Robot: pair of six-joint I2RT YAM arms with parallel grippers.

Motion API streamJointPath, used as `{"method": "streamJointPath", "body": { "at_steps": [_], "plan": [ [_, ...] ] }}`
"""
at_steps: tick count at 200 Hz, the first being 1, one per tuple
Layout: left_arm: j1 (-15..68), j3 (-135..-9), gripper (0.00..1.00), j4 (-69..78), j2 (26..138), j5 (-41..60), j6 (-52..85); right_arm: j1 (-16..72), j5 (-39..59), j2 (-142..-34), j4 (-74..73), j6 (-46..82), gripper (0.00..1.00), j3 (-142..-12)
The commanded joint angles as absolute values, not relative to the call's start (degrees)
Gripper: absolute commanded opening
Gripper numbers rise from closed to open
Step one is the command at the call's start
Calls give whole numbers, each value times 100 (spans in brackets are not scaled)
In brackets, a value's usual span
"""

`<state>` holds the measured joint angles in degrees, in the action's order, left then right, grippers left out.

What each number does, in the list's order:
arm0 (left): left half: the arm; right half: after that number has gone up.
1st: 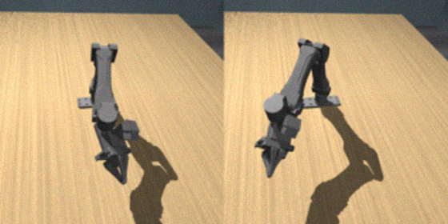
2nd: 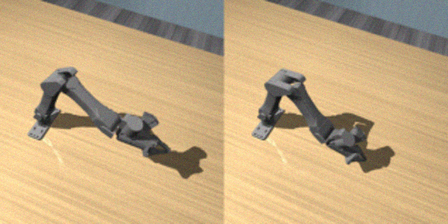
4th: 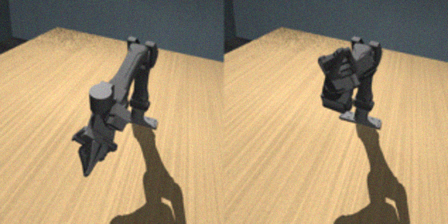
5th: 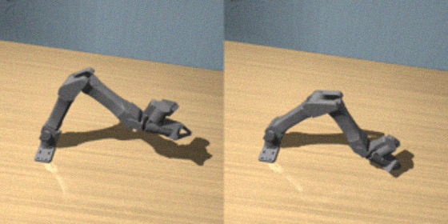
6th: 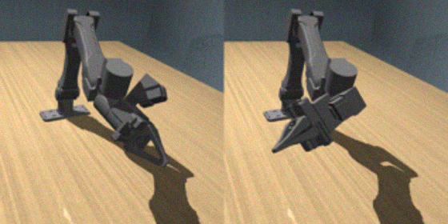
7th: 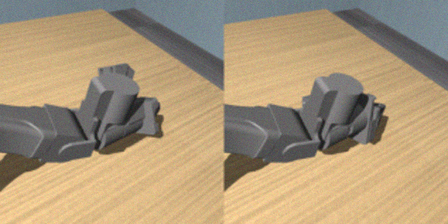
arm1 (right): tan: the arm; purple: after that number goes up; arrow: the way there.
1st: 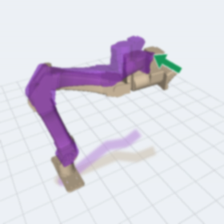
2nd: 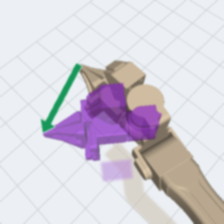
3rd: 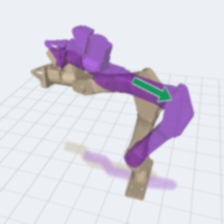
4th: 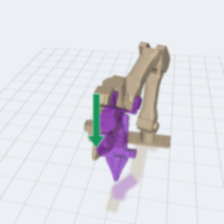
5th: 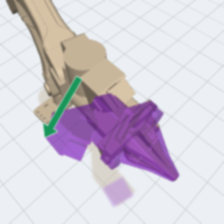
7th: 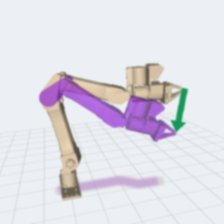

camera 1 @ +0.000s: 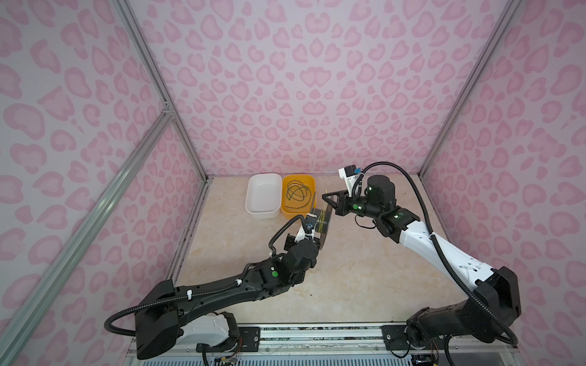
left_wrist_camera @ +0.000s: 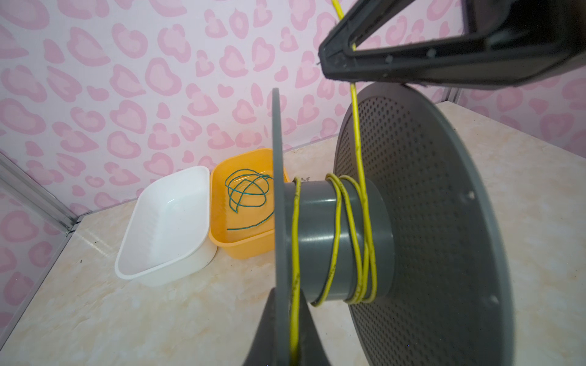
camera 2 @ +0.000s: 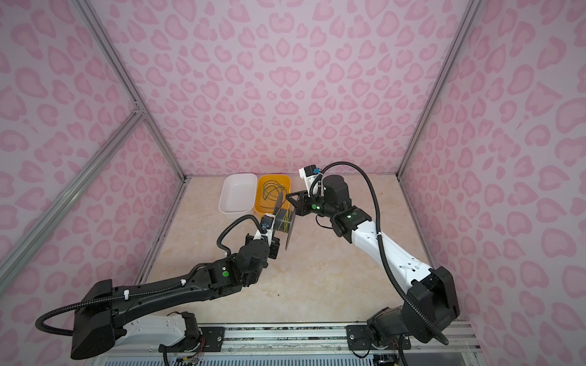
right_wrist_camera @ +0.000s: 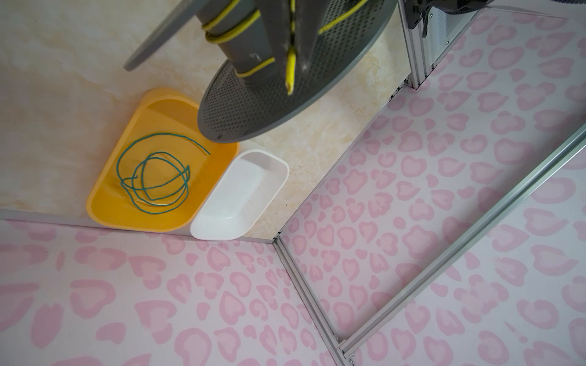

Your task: Wrap the cables

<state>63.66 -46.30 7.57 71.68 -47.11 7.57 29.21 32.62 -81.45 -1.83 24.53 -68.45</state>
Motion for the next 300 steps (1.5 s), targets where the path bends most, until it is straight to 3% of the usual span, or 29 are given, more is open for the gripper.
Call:
{"method": "streamJointPath", "body": {
  "at_steps": [1, 67, 136, 162, 235, 300],
  "plan": [
    [6438, -4524, 4, -44, 7016, -4226, 318, 2900, 2590, -8022, -1555, 2250, 0, -6843],
    [6805, -4237, 4, 700, 6769, -4864, -1269, 2953, 2068, -8465, -89, 1643, 0, -7698],
    [6852, -4367, 4, 3010, 7513, -5249, -4357, 2753, 1571, -8514, 756, 2672, 0, -7671],
    [6984, -4210, 4, 3847, 7594, -5094, -5026, 2474, 1896, -8556, 729, 3137, 0, -7496],
    [7142, -4349, 4, 4347, 7887, -4426, -5890, 2239, 3274, -9070, 796, 3481, 0, -7550],
    [7154, -4484, 4, 4667, 8069, -4515, -5786, 1976, 4258, -8824, -822, 4711, 0, -6426]
  ]
}}
